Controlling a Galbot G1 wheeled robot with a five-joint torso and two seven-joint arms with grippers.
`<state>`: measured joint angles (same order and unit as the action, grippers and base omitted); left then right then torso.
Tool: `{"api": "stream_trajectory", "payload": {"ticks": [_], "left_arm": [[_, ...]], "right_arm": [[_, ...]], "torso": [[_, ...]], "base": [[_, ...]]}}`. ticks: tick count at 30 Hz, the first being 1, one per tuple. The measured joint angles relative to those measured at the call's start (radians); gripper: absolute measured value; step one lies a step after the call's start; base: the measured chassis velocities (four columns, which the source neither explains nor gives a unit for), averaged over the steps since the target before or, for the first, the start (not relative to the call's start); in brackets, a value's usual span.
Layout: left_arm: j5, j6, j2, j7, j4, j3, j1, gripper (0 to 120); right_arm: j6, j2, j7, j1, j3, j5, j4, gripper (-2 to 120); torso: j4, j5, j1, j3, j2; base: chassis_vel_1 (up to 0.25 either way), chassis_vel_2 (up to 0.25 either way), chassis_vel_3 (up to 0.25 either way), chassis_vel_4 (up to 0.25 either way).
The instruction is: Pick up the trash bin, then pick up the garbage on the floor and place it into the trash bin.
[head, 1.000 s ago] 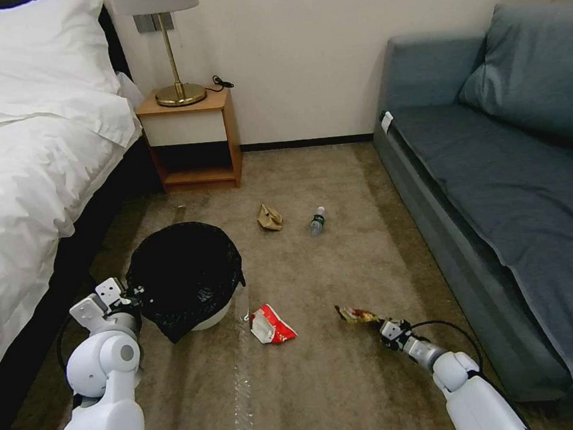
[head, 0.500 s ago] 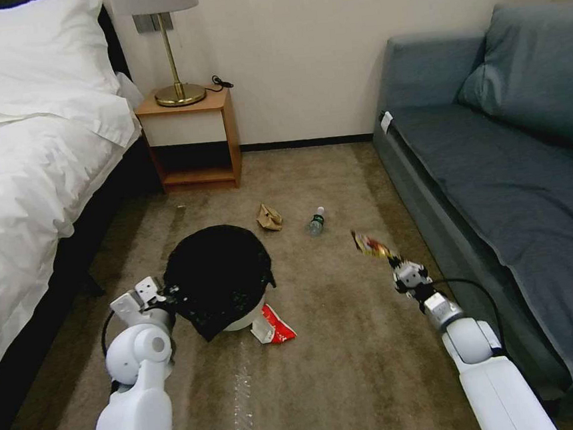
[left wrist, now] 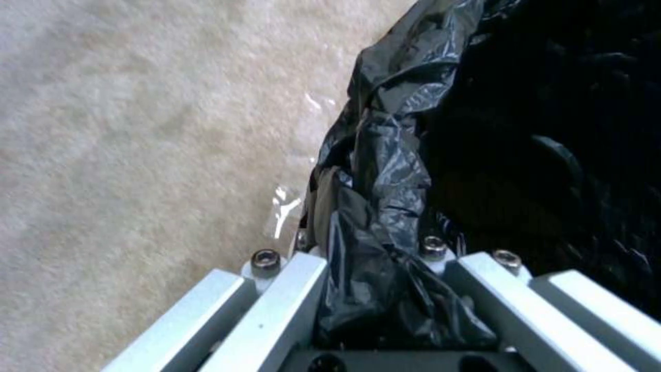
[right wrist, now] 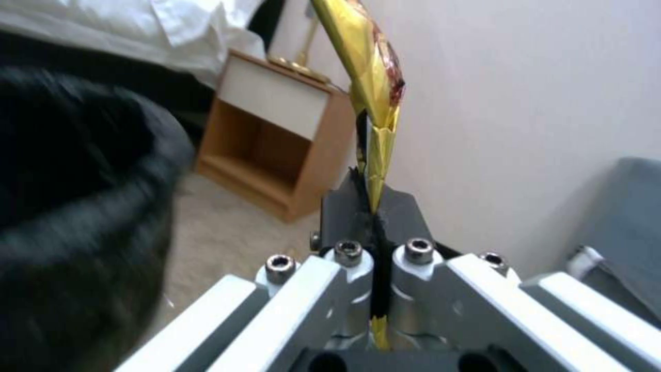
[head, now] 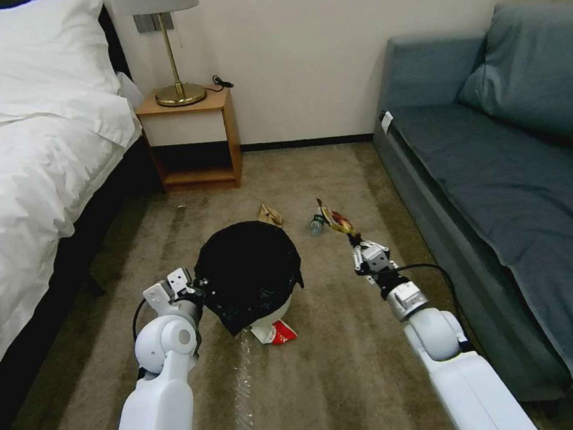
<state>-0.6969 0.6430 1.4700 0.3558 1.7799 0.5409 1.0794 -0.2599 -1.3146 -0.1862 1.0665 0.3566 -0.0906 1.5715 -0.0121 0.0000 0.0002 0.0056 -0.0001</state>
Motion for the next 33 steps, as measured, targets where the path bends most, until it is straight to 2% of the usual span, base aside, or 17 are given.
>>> {"api": "stream_trajectory", "payload": {"ticks": [4, 7, 19, 28, 33], "left_arm": [[-0.025, 0.029, 0.000, 0.025, -0.022, -0.046, -0.013, 3], [-0.020, 0.032, 0.007, 0.030, -0.036, -0.059, -0.024, 3], [0.003, 0.031, 0.024, 0.029, -0.066, -0.072, -0.044, 3], [0.014, 0.031, 0.033, 0.011, -0.069, -0.081, -0.047, 3], [0.004, 0.037, 0.039, 0.009, -0.038, -0.090, -0.036, 3]], "right_arm": [[0.006, 0.006, -0.009, -0.012, -0.072, 0.039, 0.040, 0], [0.021, 0.010, -0.012, -0.002, -0.107, 0.060, 0.088, 0], [0.063, 0.018, -0.015, 0.030, -0.204, 0.114, 0.194, 0], [0.061, 0.029, -0.043, 0.028, -0.252, 0.144, 0.176, 0], [0.053, 0.033, -0.050, 0.018, -0.266, 0.144, 0.151, 0]], "torso": [[0.0000, 0.0000, 0.000, 0.000, 0.000], [0.0000, 0.0000, 0.000, 0.000, 0.000], [0.0000, -0.0001, 0.000, 0.000, 0.000], [-0.0001, 0.0000, 0.000, 0.000, 0.000], [0.0000, 0.0000, 0.000, 0.000, 0.000]], "base": [[0.000, 0.000, 0.000, 0.000], [0.000, 0.000, 0.000, 0.000], [0.000, 0.000, 0.000, 0.000], [0.000, 0.000, 0.000, 0.000], [0.000, 0.000, 0.000, 0.000]]}}
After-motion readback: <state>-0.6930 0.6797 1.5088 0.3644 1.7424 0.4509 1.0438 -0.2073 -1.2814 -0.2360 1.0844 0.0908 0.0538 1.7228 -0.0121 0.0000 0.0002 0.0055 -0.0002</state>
